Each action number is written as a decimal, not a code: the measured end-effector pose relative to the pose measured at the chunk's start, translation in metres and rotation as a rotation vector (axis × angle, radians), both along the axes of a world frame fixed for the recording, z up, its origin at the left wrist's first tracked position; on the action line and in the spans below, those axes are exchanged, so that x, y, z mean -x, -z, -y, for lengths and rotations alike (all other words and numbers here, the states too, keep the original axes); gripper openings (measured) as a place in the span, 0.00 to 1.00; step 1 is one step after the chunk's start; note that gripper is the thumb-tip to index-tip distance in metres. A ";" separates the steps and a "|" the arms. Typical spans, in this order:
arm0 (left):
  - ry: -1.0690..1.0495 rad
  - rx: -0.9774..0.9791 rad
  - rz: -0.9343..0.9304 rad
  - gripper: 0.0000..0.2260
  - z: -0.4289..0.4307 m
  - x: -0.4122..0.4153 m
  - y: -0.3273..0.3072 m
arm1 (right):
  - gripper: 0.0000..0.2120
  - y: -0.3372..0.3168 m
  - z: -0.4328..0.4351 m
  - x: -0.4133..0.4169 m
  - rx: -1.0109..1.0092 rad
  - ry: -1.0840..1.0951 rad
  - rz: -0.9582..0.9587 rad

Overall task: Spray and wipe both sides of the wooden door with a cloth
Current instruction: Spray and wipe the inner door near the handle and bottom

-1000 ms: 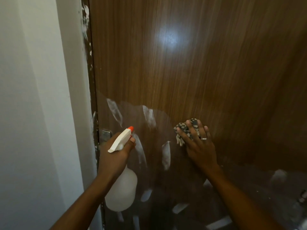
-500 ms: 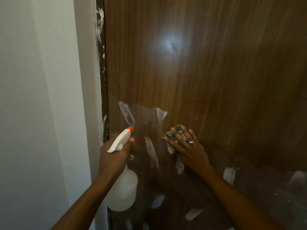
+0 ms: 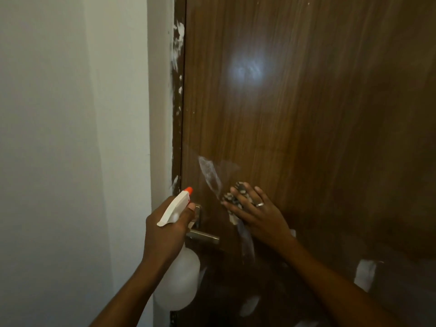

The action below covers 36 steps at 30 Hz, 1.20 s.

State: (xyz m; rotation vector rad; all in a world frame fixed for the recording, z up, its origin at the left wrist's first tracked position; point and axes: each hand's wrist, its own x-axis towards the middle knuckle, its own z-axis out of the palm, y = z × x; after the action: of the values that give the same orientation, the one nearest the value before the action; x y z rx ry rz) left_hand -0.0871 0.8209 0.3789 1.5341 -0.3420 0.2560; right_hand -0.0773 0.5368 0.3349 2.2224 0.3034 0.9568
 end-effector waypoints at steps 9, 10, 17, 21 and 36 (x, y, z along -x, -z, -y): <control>0.068 0.011 -0.096 0.17 -0.023 -0.044 0.012 | 0.35 -0.065 -0.069 -0.058 -0.262 0.070 0.246; 0.069 -0.003 -0.092 0.19 -0.025 -0.047 0.011 | 0.34 -0.068 -0.081 -0.073 -0.208 0.051 0.206; 0.073 -0.051 -0.071 0.17 -0.046 -0.070 0.009 | 0.38 -0.022 -0.077 -0.075 0.163 -0.039 -0.158; 0.119 -0.063 -0.101 0.16 -0.056 -0.077 0.022 | 0.36 -0.045 -0.050 -0.046 0.130 0.014 -0.073; 0.007 -0.174 -0.194 0.09 -0.048 -0.031 0.113 | 0.39 -0.026 -0.094 -0.075 0.028 -0.069 -0.216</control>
State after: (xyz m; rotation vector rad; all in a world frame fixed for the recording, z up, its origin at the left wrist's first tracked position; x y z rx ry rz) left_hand -0.0561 0.8690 0.2657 1.7138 -0.2201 0.0714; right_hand -0.0020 0.6311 0.3609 2.3053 0.4908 0.7434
